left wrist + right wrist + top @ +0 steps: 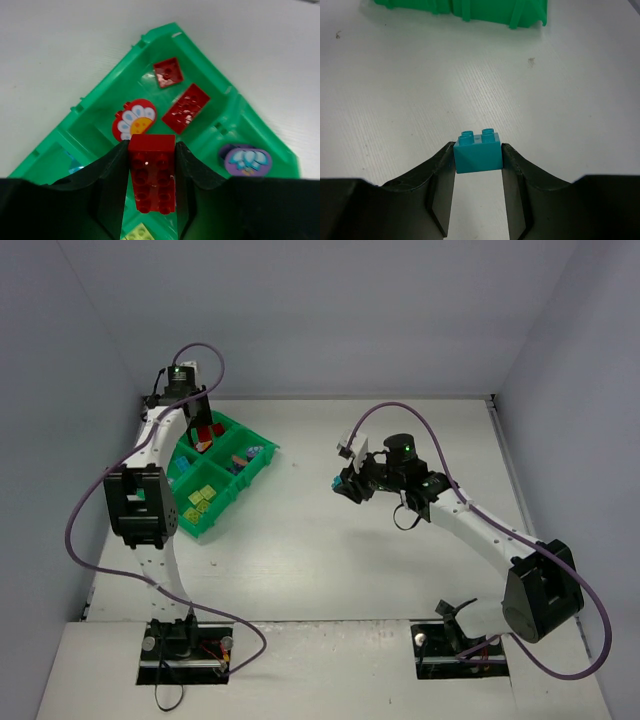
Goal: Sort the legos into containers by color
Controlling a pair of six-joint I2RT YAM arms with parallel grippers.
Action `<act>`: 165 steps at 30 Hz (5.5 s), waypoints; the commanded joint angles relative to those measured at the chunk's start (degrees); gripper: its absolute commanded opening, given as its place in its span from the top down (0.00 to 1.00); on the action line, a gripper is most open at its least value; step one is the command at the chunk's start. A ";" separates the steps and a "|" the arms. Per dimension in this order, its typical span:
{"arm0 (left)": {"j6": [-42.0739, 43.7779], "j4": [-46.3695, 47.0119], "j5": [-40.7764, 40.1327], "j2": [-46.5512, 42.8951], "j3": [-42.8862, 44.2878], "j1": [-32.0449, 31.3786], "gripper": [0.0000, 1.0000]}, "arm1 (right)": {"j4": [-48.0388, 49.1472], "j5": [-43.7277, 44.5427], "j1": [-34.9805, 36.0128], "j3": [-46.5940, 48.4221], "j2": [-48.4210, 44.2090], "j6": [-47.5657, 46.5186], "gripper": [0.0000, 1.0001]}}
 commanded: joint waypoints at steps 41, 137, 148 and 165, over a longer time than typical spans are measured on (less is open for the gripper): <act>-21.33 14.12 52.62 -23.76 -21.70 -24.55 0.37 | 2.38 -8.85 2.19 9.61 1.48 -1.68 0.98; -5.96 -12.86 -10.46 -63.56 -20.46 -5.22 0.21 | -17.04 31.57 -17.15 18.59 -13.35 34.62 0.00; -7.53 -18.83 -16.90 -78.68 -32.15 -5.13 0.18 | -19.32 38.87 -13.90 9.63 -29.00 31.28 0.00; -10.26 -21.82 -17.78 -88.35 -41.03 -5.13 0.18 | -22.49 39.93 -11.79 2.14 -43.16 31.28 0.00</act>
